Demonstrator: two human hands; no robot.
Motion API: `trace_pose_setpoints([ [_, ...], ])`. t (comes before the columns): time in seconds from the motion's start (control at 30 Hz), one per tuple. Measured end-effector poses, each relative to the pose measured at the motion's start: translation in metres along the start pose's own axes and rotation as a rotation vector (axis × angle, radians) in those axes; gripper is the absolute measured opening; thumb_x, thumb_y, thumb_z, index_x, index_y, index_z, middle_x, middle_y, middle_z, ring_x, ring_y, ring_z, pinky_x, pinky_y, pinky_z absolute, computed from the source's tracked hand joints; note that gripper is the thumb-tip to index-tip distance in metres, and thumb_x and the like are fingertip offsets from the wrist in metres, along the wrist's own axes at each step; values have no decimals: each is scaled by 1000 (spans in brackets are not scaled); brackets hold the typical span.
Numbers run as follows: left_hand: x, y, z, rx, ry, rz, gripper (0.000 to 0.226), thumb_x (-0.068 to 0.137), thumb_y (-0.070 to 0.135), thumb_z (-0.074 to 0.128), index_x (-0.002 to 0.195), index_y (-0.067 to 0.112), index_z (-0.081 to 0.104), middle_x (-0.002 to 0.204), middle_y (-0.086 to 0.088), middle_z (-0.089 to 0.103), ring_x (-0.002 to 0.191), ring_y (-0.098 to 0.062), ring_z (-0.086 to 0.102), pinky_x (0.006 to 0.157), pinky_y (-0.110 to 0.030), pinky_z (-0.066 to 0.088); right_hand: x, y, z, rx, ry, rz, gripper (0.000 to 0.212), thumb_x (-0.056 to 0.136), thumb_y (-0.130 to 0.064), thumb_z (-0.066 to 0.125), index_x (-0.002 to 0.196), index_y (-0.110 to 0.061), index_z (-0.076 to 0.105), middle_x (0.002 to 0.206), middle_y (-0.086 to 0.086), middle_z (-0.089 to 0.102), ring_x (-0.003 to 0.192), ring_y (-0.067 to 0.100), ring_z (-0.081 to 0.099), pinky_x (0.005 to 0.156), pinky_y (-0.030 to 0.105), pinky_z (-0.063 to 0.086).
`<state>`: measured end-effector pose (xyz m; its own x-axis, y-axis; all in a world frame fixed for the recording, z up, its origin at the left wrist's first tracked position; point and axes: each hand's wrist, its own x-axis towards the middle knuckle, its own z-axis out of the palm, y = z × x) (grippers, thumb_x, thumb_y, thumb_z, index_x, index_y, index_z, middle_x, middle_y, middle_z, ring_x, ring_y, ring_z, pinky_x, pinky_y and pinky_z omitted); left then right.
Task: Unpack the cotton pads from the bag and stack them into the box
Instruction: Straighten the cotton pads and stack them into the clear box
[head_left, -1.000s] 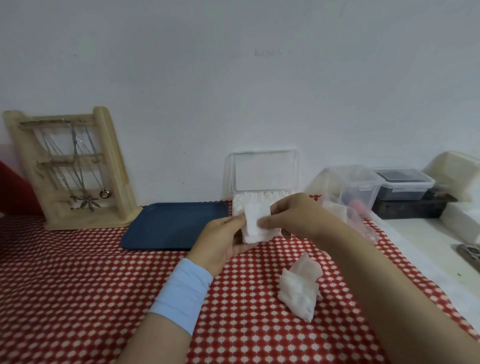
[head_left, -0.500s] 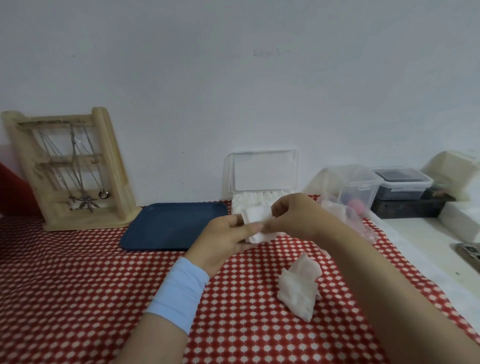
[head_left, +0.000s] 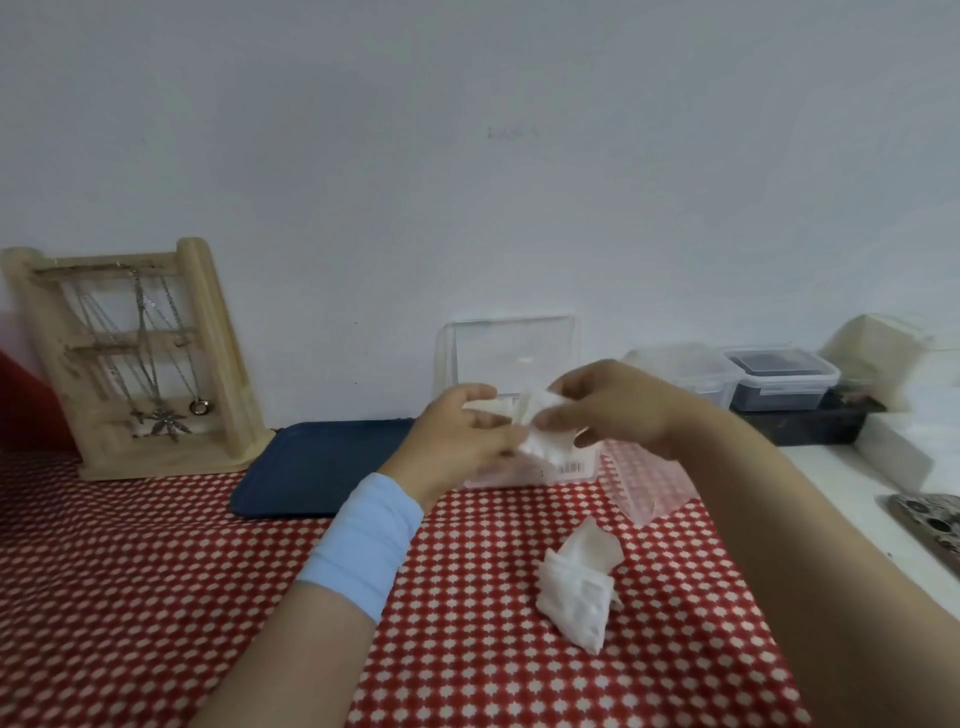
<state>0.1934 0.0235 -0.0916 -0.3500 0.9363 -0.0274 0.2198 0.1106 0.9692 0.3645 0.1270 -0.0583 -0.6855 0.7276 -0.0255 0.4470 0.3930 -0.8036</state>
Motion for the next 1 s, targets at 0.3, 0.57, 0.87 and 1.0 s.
trace_pose_setpoints([
  [0.3, 61, 14, 24, 856, -119, 203, 34, 102, 43, 48, 113, 26, 76, 117, -1, 68, 112, -22, 59, 99, -40, 50, 31, 10, -39, 151, 249, 124, 21, 89, -12, 75, 101, 4, 70, 80, 20, 76, 71, 29, 77, 70, 39, 65],
  [0.57, 74, 14, 31, 1219, -181, 108, 31, 95, 35, 58, 121, 29, 72, 128, -5, 47, 122, -25, 47, 93, -33, 44, 50, 23, -10, -273, 54, 249, 22, 89, -27, 73, 98, -8, 67, 73, 8, 75, 59, 16, 70, 48, 23, 42],
  [0.87, 76, 10, 20, 1152, -222, 83, 30, 92, 39, 60, 120, 42, 71, 136, -1, 45, 136, -24, 36, 107, -39, 39, 64, 0, 7, -950, 7, 276, 45, 73, -43, 85, 77, -17, 49, 78, -4, 58, 79, 19, 60, 69, 31, 47],
  [1.0, 73, 3, 13, 1096, -220, 102, 34, 93, 40, 57, 125, 46, 66, 138, 1, 43, 138, -22, 33, 106, -42, 40, 75, -4, 24, -1121, -33, 312, 32, 81, -37, 78, 96, -18, 57, 83, -4, 61, 80, 18, 62, 70, 30, 46],
])
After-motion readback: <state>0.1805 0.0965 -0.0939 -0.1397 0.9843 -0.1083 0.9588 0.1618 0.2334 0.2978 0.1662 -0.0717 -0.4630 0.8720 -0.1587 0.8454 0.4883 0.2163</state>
